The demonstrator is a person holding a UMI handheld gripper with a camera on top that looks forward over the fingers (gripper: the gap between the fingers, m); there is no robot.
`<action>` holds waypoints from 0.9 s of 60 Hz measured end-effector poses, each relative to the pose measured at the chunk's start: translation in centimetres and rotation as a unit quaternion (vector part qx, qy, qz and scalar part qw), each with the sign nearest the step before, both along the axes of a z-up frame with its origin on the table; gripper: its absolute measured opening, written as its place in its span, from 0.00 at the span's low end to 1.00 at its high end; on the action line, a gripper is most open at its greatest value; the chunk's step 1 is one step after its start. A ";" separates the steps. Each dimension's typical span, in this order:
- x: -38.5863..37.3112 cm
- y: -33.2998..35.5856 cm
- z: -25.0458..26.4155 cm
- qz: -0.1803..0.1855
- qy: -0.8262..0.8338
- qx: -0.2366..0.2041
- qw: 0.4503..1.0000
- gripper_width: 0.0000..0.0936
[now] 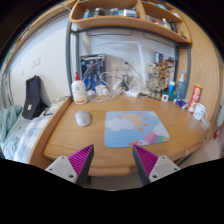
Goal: Arrange mouse
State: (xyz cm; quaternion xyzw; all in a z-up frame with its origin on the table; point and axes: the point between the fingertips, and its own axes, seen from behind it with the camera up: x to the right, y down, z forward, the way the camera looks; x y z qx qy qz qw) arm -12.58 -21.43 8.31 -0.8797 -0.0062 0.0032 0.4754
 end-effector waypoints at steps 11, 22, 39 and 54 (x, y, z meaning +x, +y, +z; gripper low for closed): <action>-5.3 2.9 -0.8 0.049 0.013 -0.025 0.998 0.84; -7.8 7.5 -1.2 0.068 -0.008 -0.047 0.997 0.84; -7.8 17.7 -0.6 0.031 -0.037 -0.062 0.997 0.84; -8.8 28.2 1.4 0.013 -0.072 -0.079 0.994 0.82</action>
